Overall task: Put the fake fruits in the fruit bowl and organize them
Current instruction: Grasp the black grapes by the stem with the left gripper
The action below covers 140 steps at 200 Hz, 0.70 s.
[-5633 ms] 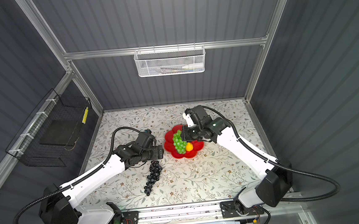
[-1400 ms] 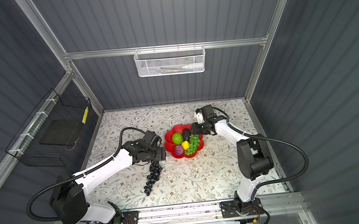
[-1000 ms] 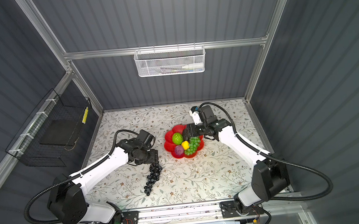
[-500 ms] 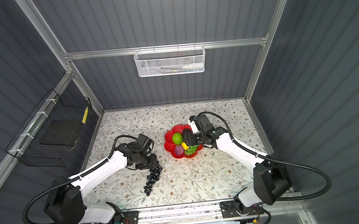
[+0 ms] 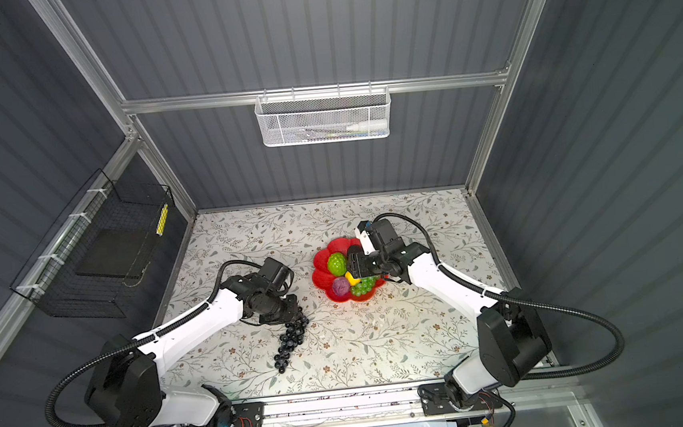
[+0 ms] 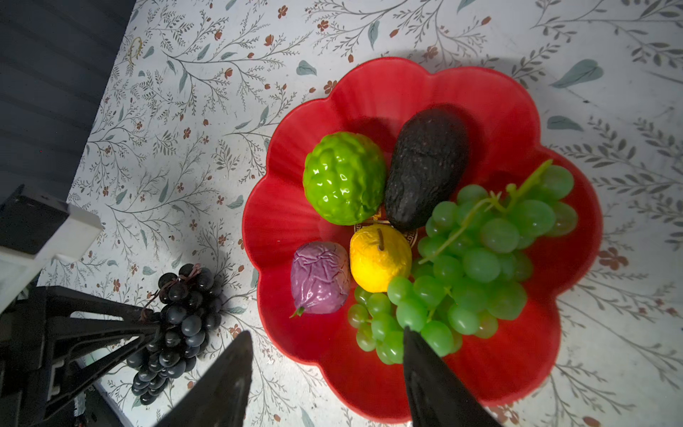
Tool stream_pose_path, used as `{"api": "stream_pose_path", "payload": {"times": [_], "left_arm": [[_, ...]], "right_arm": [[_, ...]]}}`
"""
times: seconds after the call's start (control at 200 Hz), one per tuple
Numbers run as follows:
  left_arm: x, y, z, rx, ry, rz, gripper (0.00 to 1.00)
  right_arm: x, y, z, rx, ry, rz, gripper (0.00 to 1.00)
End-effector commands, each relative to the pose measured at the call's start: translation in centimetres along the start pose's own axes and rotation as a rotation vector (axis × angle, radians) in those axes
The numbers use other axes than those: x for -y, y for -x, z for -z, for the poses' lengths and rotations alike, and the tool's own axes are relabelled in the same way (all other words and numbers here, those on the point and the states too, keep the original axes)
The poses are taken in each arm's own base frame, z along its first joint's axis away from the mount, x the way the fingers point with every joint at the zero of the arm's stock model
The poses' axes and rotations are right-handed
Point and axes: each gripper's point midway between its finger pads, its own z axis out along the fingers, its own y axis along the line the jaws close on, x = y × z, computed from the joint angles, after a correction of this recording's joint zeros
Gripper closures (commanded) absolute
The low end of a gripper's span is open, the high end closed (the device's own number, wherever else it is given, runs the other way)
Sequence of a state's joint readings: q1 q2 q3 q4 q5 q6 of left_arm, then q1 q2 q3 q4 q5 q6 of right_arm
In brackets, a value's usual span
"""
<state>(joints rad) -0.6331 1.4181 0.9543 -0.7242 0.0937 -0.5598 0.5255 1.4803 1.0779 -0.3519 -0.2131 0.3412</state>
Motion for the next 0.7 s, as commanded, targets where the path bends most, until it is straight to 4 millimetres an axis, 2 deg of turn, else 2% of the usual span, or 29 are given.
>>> {"api": "stream_pose_path", "payload": {"times": [0.0,0.215,0.275,0.41,0.54,0.58,0.63,0.695], "left_arm": [[-0.3,-0.1,0.0,-0.011,0.008,0.010,0.81],[-0.3,0.3,1.1,0.018,0.010,0.001,0.94],[-0.2,0.3,1.5,0.028,0.004,-0.004,1.00],[0.0,0.2,2.4,0.032,-0.006,-0.012,1.00],[0.1,-0.9,2.7,-0.003,-0.023,-0.014,1.00],[0.1,-1.2,2.6,-0.019,-0.030,-0.015,0.95],[0.4,-1.7,2.5,-0.038,-0.048,-0.017,0.99],[0.7,-2.0,2.3,-0.053,-0.074,-0.010,0.99]], "right_arm": [[0.1,-0.6,-0.4,-0.010,-0.004,-0.012,0.35],[0.1,-0.4,-0.4,-0.004,-0.003,-0.010,0.36],[0.0,-0.3,-0.4,-0.002,-0.001,-0.009,0.36],[0.0,-0.3,-0.4,0.002,-0.003,-0.011,0.36],[0.0,-0.4,-0.4,0.001,0.000,-0.015,0.36],[0.0,-0.4,-0.4,0.002,0.000,-0.015,0.36],[0.0,-0.4,-0.5,0.002,-0.001,-0.013,0.36],[0.0,-0.4,-0.7,0.001,0.002,-0.013,0.37]]}}
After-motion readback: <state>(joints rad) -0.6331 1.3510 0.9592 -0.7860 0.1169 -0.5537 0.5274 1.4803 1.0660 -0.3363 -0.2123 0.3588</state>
